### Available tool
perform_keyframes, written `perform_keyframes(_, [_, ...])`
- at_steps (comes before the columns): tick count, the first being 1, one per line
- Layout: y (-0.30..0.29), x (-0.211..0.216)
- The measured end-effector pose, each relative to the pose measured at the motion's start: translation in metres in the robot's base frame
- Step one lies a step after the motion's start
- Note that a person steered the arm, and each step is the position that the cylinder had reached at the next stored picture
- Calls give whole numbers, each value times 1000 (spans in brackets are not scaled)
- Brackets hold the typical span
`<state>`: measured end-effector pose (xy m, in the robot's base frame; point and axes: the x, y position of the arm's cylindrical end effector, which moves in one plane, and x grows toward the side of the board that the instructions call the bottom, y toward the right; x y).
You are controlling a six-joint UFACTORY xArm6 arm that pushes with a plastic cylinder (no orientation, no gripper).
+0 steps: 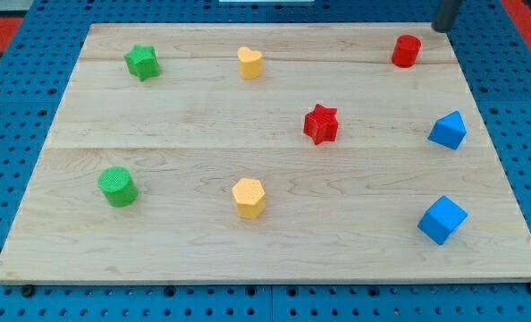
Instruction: Move red circle towards red star
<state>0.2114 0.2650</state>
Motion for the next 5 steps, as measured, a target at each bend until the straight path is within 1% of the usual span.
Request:
perform_keyframes(2, [-5,1])
perform_keyframes(3, [-41,18])
perform_keyframes(5, [-123,66])
